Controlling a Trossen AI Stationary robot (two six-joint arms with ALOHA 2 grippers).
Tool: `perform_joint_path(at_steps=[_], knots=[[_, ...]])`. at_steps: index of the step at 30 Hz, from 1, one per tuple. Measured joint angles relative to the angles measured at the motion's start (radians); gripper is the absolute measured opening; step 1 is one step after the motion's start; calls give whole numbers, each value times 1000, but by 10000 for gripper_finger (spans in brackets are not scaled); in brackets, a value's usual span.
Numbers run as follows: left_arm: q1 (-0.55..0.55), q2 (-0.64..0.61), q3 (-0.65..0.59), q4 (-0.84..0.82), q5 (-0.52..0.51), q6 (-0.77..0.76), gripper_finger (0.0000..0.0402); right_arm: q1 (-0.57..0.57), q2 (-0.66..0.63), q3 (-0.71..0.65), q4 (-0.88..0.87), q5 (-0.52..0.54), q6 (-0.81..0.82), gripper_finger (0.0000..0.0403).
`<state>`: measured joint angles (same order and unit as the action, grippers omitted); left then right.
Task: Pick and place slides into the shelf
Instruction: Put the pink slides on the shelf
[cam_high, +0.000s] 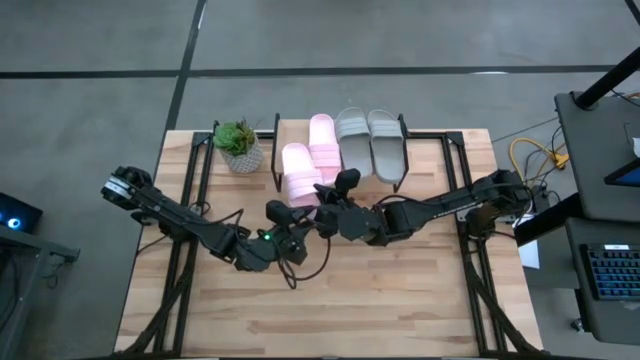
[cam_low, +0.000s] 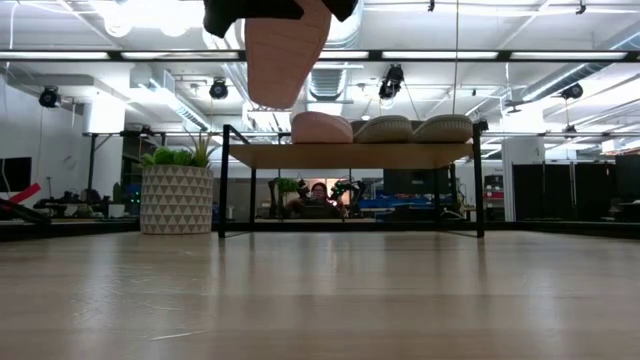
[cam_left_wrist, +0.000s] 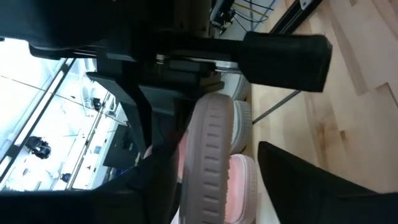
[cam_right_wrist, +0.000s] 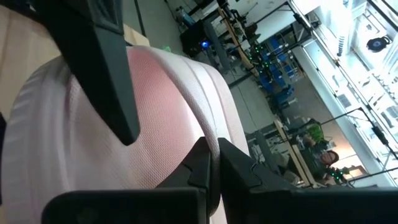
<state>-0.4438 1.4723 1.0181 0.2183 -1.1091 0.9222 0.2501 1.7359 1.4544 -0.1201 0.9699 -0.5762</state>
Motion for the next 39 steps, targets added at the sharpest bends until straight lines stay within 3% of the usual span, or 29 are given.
perform_joint_path(at_steps=[17,22,27,35,39], knots=[[19,0,13,-3,8,28,21,2,0,0,0,6,-9,8],[19,0,11,-2,11,83,19,5,0,1,1,6,-39,16],[18,-21,5,-9,21,131,19,15,-8,1,1,7,-72,50],[19,-100,-16,-99,68,120,18,53,-57,1,-24,126,-87,116],[23,-155,-41,-156,125,105,17,76,-107,1,-57,132,-62,133]])
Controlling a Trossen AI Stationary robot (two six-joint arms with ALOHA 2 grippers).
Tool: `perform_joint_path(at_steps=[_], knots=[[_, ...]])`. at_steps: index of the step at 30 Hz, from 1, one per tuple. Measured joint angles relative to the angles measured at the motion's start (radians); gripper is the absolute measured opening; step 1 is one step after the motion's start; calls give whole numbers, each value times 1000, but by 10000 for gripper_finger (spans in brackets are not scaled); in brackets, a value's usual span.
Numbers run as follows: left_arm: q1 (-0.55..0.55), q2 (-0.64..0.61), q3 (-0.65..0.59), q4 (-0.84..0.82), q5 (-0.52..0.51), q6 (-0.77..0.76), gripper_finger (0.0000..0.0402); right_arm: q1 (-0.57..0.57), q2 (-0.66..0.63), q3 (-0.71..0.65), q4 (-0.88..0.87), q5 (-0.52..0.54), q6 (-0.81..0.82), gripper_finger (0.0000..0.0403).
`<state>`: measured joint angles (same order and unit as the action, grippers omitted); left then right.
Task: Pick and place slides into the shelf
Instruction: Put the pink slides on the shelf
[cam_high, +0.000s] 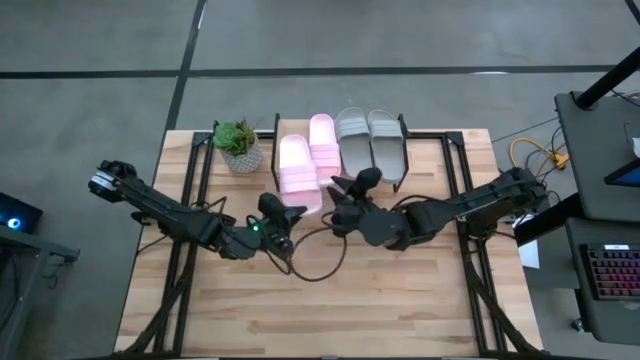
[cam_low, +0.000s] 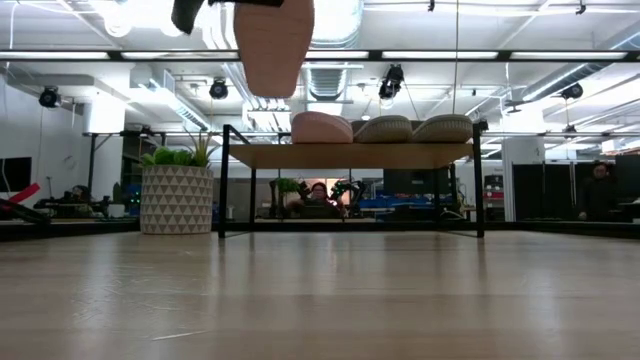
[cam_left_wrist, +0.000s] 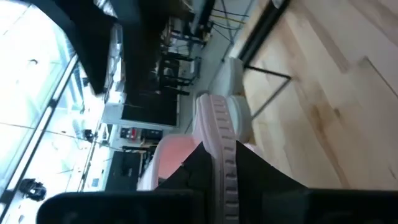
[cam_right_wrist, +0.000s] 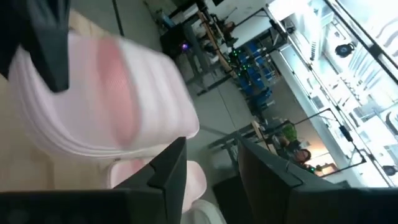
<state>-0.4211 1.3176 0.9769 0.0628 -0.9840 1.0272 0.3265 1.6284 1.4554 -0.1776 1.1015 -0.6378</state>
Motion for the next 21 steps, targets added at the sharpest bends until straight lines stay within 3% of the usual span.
perform_joint_path(at_steps=[3,8,13,21], knots=[[4,-50,-48,-11,18,7,17,22,-49,0,-30,0,32,136],[50,-132,-114,-3,137,4,17,54,-136,0,-106,0,118,130],[105,-184,-173,-25,160,28,17,87,-204,0,-209,0,224,125],[208,-210,-228,-28,302,36,17,110,-261,0,-306,0,298,125]])
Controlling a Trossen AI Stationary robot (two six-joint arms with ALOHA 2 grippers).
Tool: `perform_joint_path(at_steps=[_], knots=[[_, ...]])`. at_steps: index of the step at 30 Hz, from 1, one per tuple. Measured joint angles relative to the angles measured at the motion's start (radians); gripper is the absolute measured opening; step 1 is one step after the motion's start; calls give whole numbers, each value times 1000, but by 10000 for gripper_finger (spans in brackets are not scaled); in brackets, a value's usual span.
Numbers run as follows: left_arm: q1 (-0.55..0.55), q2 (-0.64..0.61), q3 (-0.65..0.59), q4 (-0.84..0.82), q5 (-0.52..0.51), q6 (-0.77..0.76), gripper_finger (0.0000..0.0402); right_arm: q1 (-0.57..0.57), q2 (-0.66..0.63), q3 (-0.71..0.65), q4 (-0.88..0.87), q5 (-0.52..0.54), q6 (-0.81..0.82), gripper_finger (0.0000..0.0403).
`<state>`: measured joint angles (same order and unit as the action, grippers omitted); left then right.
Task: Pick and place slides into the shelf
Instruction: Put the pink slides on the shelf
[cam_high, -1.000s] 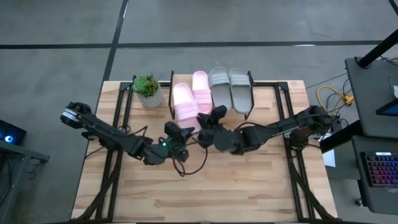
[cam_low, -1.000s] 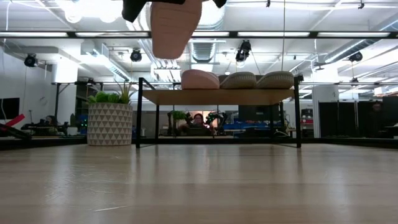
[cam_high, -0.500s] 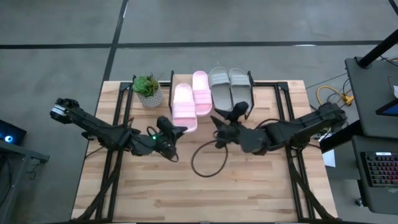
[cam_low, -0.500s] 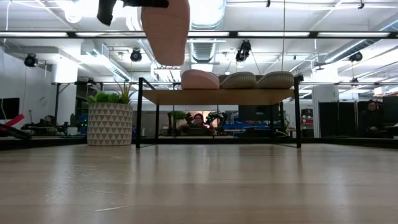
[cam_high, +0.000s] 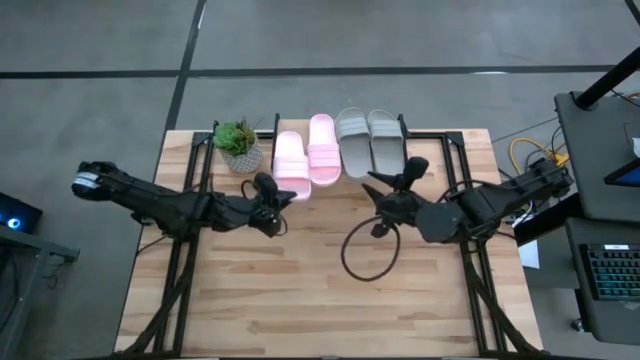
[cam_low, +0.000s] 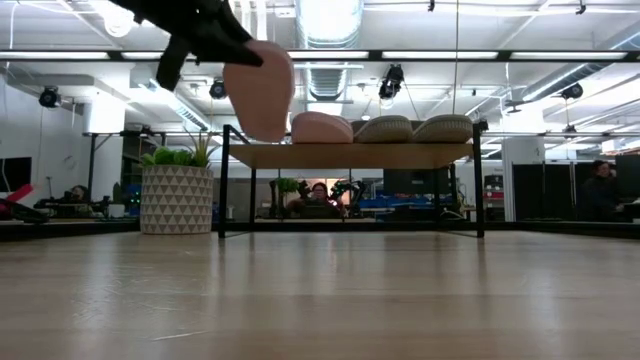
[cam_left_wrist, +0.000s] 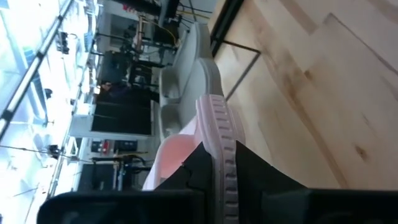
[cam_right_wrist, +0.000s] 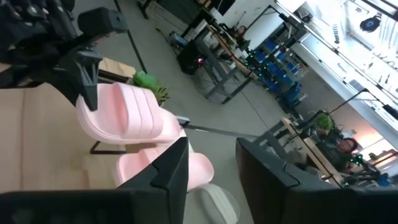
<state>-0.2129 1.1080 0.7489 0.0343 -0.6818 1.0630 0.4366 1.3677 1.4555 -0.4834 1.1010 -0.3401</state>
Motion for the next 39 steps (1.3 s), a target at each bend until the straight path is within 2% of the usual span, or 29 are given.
perform_joint_path(at_steps=[23,30,39], knots=[[283,-45,-24,0,320,120,17,0,-7,0,-38,0,-35,113],[361,-47,-48,3,456,131,17,0,-7,0,-37,0,-29,110],[399,-49,-96,10,475,89,17,0,-7,0,-36,-1,-27,111]])
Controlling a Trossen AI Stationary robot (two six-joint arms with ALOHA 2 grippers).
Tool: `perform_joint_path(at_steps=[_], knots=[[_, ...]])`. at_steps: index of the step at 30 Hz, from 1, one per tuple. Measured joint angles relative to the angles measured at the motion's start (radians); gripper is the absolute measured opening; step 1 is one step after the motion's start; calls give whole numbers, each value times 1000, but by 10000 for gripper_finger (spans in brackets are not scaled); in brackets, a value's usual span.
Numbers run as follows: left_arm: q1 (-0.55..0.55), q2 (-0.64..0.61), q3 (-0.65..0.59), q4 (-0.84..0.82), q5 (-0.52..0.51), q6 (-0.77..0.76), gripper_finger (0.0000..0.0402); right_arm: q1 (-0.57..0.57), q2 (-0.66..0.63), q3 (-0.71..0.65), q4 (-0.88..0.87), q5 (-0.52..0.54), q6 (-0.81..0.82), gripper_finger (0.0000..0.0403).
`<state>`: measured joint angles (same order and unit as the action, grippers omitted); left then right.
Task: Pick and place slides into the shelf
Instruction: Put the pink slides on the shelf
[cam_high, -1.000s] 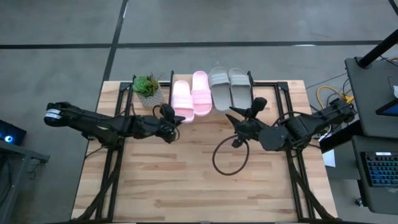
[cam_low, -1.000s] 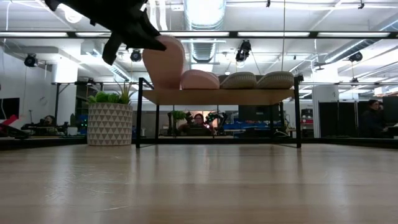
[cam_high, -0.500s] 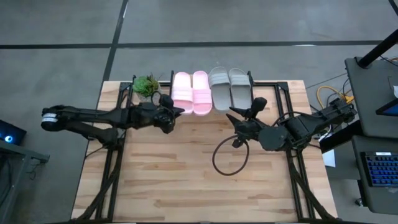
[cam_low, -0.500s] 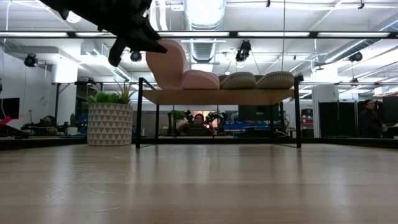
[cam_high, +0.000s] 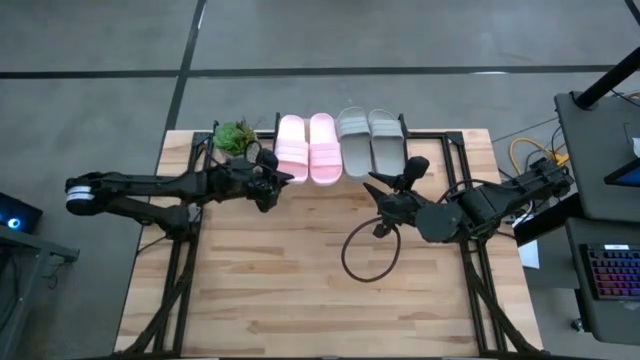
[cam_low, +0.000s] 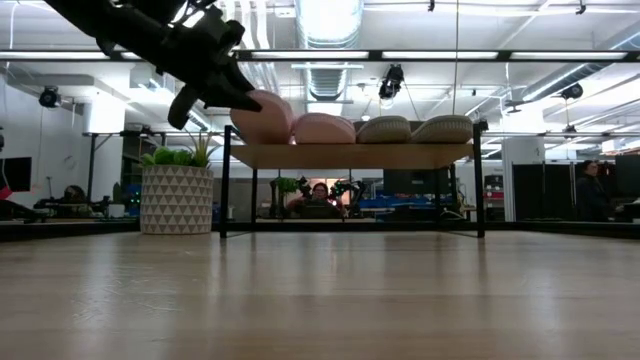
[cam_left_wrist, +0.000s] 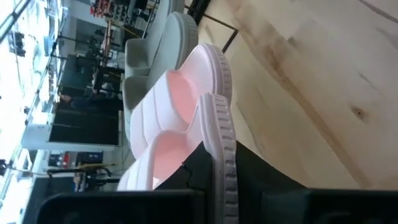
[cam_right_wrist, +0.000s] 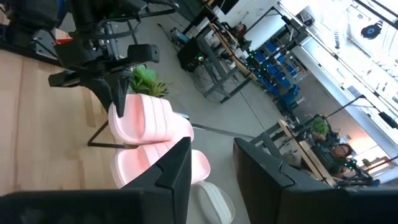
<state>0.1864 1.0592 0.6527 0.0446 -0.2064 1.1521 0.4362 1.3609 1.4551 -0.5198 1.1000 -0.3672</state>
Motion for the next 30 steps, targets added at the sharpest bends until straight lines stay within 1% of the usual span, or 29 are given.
perform_joint_path(at_steps=[4,8,10,16,18,21,25,30], knots=[[5,6,-5,6,7,-24,17,0,0,0,0,-8,1,106],[17,19,-4,5,19,-93,21,0,0,0,0,-9,0,105],[23,19,-4,6,22,-129,41,0,0,0,0,-11,0,107],[31,19,17,8,19,-257,119,0,0,0,0,-11,0,109],[31,19,21,8,19,-280,139,0,0,0,0,-18,1,107],[32,19,21,4,18,-314,169,0,0,0,0,-57,1,105],[37,19,21,-9,17,-371,209,0,0,0,0,-60,1,107],[37,19,21,-31,16,-487,260,0,0,0,0,-60,1,113]])
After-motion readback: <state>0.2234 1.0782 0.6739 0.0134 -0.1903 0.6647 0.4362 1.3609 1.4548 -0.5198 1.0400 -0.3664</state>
